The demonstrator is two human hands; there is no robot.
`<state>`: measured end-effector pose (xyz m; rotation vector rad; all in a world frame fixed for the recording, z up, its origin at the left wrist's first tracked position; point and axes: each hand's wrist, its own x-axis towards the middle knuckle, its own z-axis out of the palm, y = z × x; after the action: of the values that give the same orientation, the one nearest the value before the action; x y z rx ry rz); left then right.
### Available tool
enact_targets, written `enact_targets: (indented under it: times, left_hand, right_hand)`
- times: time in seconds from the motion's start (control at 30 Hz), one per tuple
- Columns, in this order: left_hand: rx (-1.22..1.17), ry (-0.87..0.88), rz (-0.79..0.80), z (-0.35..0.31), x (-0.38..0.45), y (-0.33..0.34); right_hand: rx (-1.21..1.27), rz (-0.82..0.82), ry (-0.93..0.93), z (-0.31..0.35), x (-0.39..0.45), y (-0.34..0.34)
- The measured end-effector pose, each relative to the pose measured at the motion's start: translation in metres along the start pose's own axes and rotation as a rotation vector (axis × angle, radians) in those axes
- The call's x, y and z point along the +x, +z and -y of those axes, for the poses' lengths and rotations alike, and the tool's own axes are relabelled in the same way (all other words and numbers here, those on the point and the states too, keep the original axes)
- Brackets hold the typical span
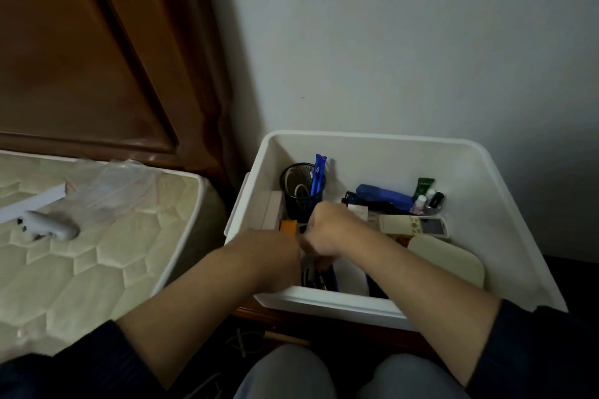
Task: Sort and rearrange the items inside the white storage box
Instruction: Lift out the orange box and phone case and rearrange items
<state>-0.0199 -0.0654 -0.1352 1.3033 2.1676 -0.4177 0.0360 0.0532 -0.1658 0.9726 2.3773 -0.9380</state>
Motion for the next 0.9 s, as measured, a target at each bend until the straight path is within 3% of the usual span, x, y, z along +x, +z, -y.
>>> enact_targets:
  times: [0.1, 0.2, 0.37, 0.43, 0.53, 0.6, 0.67, 0.77, 0.9]
  left_hand:
    - [-0.029, -0.064, -0.081, -0.001, -0.004, 0.002]
    - [0.016, -0.06, -0.119, -0.002, -0.009, -0.001]
    - [0.35, -0.082, -0.352, 0.01, -0.024, 0.007]
    - [0.267, -0.101, -0.416, 0.018, -0.028, 0.012]
    - [-0.101, -0.099, -0.519, 0.021, -0.027, 0.021]
    - [-0.204, -0.104, -0.599, 0.019, -0.026, 0.023]
    - [-0.211, -0.115, -0.6, 0.019, -0.024, 0.025]
    - [-0.21, -0.135, -0.589, 0.021, -0.02, 0.026]
    - [-0.172, -0.138, -0.578, 0.021, -0.018, 0.028]
  right_hand:
    - [0.029, 0.172, 0.041, 0.005, -0.004, 0.003]
    - [-0.025, 0.326, -0.069, 0.001, -0.009, 0.011]
    - [-0.264, 0.317, -0.153, -0.007, -0.011, 0.017]
    - [-0.274, 0.292, -0.119, -0.005, -0.009, 0.017]
    - [-0.308, 0.294, -0.123, -0.003, -0.009, 0.017]
    - [-0.285, 0.288, -0.118, -0.006, -0.01, 0.014]
    - [-0.184, 0.232, -0.064, -0.014, -0.011, 0.006]
    - [0.17, 0.085, -0.004, -0.034, -0.018, -0.012]
    - [-0.036, -0.241, -0.076, -0.076, -0.046, -0.045]
